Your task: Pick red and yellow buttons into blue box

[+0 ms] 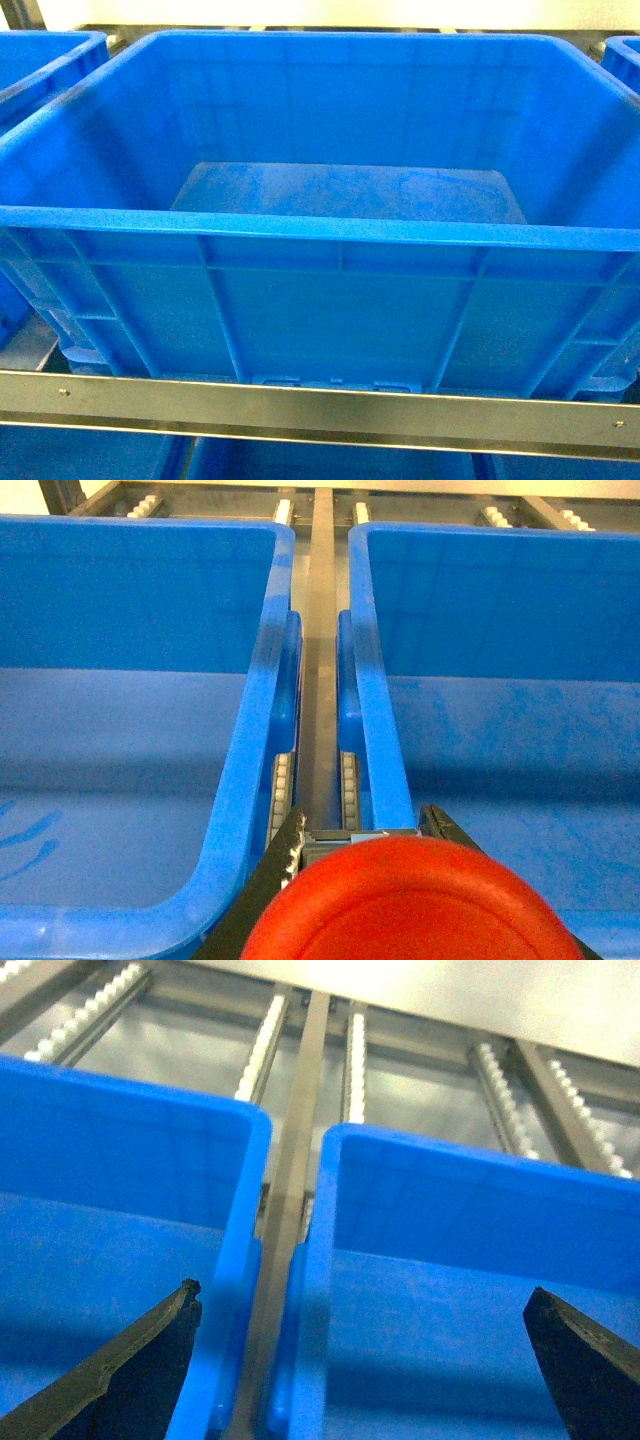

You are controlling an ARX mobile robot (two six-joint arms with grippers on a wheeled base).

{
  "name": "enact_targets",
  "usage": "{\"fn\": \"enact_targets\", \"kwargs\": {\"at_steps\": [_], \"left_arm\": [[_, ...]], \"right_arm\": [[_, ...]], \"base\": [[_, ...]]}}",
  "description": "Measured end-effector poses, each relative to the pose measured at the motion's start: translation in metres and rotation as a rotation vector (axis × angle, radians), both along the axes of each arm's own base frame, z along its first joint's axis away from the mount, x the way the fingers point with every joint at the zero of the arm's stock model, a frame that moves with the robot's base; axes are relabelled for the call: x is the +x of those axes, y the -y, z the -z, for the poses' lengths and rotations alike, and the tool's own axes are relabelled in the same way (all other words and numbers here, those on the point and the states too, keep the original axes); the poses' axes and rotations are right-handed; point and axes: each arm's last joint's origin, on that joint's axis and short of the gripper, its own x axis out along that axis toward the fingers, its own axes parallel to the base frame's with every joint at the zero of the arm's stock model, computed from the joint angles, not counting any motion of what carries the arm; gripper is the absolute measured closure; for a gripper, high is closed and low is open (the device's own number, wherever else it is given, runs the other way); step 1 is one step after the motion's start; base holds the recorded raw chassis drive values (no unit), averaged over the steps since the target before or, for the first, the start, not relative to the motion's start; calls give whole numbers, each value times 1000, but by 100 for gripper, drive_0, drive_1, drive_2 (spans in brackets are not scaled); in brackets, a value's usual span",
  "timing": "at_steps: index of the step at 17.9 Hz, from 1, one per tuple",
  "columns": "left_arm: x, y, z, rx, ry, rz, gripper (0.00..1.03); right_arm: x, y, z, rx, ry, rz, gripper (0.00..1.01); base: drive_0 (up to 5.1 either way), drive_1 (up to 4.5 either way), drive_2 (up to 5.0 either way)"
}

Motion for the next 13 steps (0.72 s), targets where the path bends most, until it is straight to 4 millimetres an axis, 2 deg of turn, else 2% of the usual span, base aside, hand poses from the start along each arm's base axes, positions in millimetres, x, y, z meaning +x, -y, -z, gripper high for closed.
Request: {"fn": "enact_targets", "kwargs": {"at_steps": [3, 5, 7, 10, 13], "left_arm": [[0, 0, 0, 0, 0, 0, 76], [0, 0, 0, 0, 0, 0, 76], [0, 0, 0, 0, 0, 0, 76], [0, 0, 0, 0, 0, 0, 76], [0, 0, 0, 0, 1, 0, 76]], "right_arm": [[-28, 27, -10, 13, 120, 78, 3], [-47, 34, 7, 21, 107, 90, 3], [-65, 35, 16, 42, 123, 113, 3], [-110, 33, 30, 84, 162, 198, 3], [-134, 17, 52, 84, 143, 238, 3]], "base": [[0, 0, 0], [0, 0, 0], [0, 0, 0], [0, 0, 0], [0, 0, 0]]}}
